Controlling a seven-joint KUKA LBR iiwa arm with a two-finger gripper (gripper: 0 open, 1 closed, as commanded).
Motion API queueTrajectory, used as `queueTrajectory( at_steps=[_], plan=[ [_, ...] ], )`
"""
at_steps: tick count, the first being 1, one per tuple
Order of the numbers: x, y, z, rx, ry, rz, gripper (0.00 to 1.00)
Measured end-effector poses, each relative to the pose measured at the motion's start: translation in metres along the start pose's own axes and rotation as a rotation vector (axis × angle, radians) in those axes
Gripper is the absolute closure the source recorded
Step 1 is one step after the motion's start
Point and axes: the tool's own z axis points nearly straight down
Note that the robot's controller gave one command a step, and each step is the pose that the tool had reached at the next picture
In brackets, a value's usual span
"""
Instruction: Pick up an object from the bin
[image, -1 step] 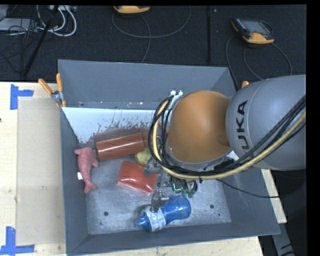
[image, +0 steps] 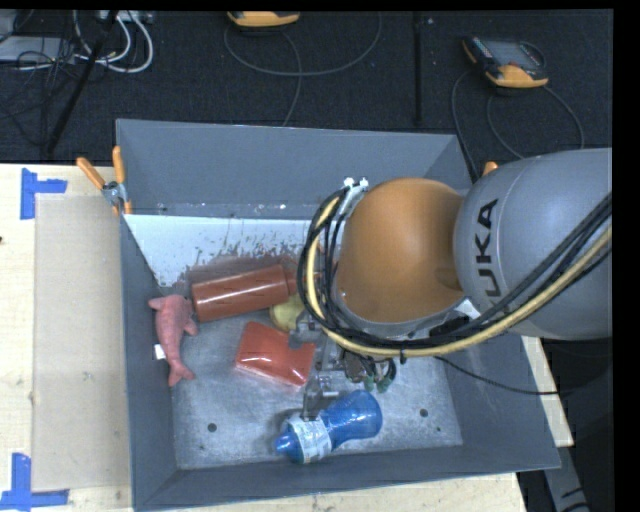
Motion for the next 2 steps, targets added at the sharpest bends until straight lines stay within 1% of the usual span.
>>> queueTrajectory(
  at_steps=[1, 2],
  plan=[
    [0.007, -0.024, 0.059, 0.0, -0.003, -0.118, 0.0],
    [0.025, -0.055, 0.054, 0.0, 0.001, -0.388, 0.0]
  ],
)
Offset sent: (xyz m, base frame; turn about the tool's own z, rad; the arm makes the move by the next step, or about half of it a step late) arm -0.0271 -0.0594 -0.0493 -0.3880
